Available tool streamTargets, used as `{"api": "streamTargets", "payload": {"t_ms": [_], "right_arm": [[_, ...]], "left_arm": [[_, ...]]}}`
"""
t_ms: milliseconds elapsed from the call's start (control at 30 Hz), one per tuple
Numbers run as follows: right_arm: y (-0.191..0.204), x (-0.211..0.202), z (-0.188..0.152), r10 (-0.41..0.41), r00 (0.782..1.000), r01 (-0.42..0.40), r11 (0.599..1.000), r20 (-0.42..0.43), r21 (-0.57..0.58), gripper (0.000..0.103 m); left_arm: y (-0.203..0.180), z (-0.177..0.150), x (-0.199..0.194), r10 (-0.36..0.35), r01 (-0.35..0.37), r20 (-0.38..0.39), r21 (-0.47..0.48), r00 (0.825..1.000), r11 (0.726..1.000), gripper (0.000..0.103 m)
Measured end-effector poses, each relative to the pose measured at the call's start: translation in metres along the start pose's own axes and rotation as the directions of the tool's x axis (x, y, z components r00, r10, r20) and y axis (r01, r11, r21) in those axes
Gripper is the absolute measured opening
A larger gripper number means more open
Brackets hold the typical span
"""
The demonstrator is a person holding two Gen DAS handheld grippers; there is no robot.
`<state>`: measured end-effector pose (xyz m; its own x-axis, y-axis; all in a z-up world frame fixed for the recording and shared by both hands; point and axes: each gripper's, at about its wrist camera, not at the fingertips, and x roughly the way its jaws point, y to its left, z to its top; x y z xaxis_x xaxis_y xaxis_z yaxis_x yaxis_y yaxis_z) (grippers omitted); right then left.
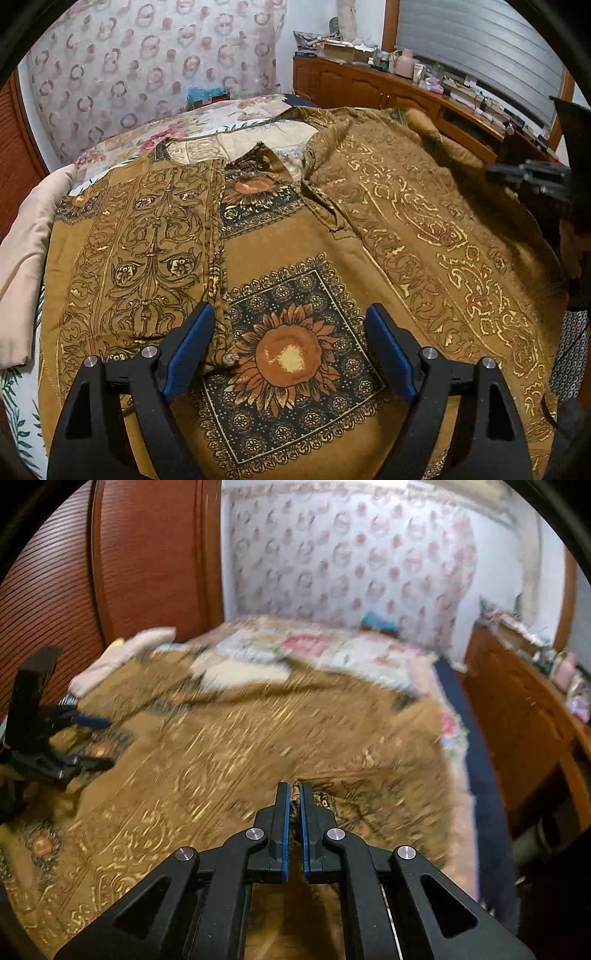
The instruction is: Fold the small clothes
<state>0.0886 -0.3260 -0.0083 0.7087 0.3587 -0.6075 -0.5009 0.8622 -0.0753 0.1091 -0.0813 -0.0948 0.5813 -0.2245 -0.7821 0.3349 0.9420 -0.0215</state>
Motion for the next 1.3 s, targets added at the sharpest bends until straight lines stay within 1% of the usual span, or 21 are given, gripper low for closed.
{"api": "streamTargets", "payload": {"t_ms": [100,267,333,433,500,533,600,700,833,933,1000,1133,1200,1267,1300], "right_arm": [[0.002,0.014,-0.011,0.002,0.998,-0.002,1.000,-0.055,0.001,0.005],[-0.006,0.024,-0.017,0.001,0.996,0.003,0.999,-0.091,0.040,0.005],[-0.002,0.022,-0.011,0.001,0.996,0.004,0.999,-0.094,0.048,0.008],[-0.001,0.015,-0.006,-0.008,0.997,0.014,0.998,-0.082,0.068,0.018],[-0.001,0.001,-0.007,-0.023,0.998,0.028,0.997,-0.064,0.076,0.030],[-0.001,-0.010,-0.007,-0.029,0.998,0.033,0.996,-0.051,0.079,0.034],[-0.005,-0.025,-0.008,-0.044,0.999,0.046,0.995,-0.024,0.090,0.043],[-0.019,-0.039,-0.010,-0.096,0.995,0.096,0.989,-0.005,0.109,0.049],[-0.041,-0.033,-0.021,-0.161,0.986,0.166,0.973,-0.046,0.160,0.050],[-0.058,-0.017,-0.028,-0.172,0.979,0.191,0.961,-0.109,0.199,0.050],[-0.064,-0.009,-0.033,-0.173,0.975,0.199,0.956,-0.137,0.213,0.049],[-0.070,0.000,-0.038,-0.139,0.978,0.177,0.950,-0.158,0.258,0.049],[-0.071,0.001,-0.037,-0.104,0.984,0.142,0.950,-0.146,0.279,0.049],[-0.073,0.001,-0.032,-0.093,0.986,0.128,0.955,-0.139,0.269,0.049],[-0.073,0.000,-0.031,-0.090,0.987,0.122,0.959,-0.133,0.257,0.041]], "left_arm": [[-0.005,0.000,0.001,0.018,-0.018,-0.011,0.025,1.000,1.000,0.090],[-0.003,0.000,0.001,0.015,-0.014,-0.013,0.026,1.000,1.000,0.092],[-0.003,0.000,0.002,0.013,-0.013,-0.016,0.029,1.000,0.999,0.095],[-0.004,0.001,0.004,0.013,-0.012,-0.024,0.033,1.000,0.999,0.100],[-0.004,0.001,0.004,0.012,-0.011,-0.026,0.035,1.000,0.999,0.101],[-0.005,0.001,0.004,0.013,-0.012,-0.026,0.035,1.000,0.999,0.101],[-0.005,0.001,0.004,0.012,-0.012,-0.026,0.035,1.000,0.999,0.101],[-0.005,0.001,0.004,0.012,-0.011,-0.026,0.036,1.000,0.999,0.102],[-0.005,0.001,0.004,0.012,-0.011,-0.026,0.035,1.000,0.999,0.102],[-0.005,0.001,0.004,0.012,-0.011,-0.026,0.035,1.000,0.999,0.102],[-0.005,0.001,0.004,0.012,-0.011,-0.026,0.035,1.000,0.999,0.102],[-0.005,0.001,0.004,0.012,-0.011,-0.026,0.036,1.000,0.999,0.102],[-0.005,0.001,0.004,0.012,-0.011,-0.026,0.036,1.000,0.999,0.102],[-0.005,0.001,0.004,0.013,-0.012,-0.026,0.035,1.000,0.999,0.102],[-0.005,0.001,0.004,0.014,-0.013,-0.025,0.035,1.000,0.999,0.102]]}}
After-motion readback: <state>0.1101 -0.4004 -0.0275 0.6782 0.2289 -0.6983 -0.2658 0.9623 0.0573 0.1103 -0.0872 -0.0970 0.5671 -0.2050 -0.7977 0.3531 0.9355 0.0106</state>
